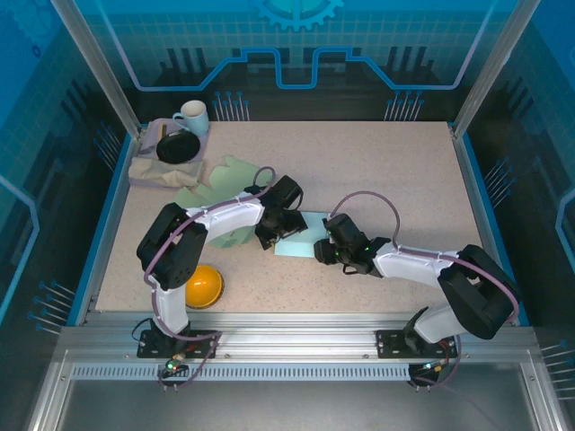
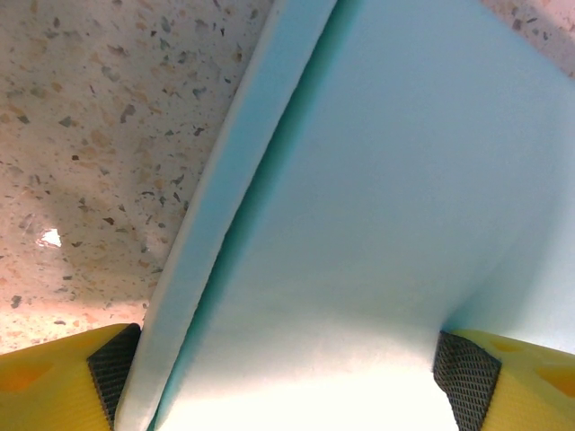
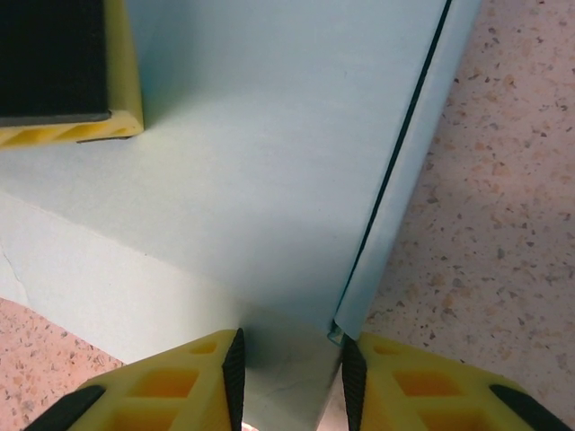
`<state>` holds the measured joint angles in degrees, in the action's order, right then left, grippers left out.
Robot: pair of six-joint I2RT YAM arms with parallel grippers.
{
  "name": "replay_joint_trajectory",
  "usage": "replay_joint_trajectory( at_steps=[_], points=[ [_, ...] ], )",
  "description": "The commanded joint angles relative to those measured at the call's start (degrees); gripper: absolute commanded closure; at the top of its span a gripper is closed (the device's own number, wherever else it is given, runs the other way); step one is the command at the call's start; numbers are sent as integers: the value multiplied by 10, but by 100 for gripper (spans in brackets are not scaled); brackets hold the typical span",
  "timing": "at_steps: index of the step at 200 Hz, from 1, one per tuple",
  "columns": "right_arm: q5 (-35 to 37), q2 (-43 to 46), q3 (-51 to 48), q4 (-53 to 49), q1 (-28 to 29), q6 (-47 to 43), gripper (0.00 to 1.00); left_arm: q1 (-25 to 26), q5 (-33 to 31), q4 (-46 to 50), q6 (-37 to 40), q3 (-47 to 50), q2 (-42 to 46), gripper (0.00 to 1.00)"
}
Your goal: Fold the paper box
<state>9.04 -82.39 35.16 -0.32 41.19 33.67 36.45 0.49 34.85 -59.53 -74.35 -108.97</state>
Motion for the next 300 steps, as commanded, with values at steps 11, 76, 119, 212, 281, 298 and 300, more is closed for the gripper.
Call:
replay_joint_trajectory(
  at_steps=[11, 76, 119, 212, 281, 298, 300],
  points=[
    [6, -2, -44, 39, 13, -33, 66, -13, -25, 31, 2, 46, -56, 12],
    [51, -2, -119, 155, 34, -63, 66, -23, -8, 23, 2, 61, -62, 13],
    [105, -15, -132, 180, 44, -56, 61, -25, -11, 38, -3, 57, -69, 12],
    [71, 13, -98, 123, 39, -69, 61, -24, -66, 118, 33, 6, -66, 10],
    [72, -1, -90, 123, 39, -78, 61, -25, -48, 94, 35, 15, -77, 11],
    [87, -9, -91, 118, 40, -75, 60, -25, -48, 91, 34, 18, -81, 11],
    [90, -10, -91, 117, 40, -74, 60, -25, -48, 90, 33, 18, -82, 11]
  ],
)
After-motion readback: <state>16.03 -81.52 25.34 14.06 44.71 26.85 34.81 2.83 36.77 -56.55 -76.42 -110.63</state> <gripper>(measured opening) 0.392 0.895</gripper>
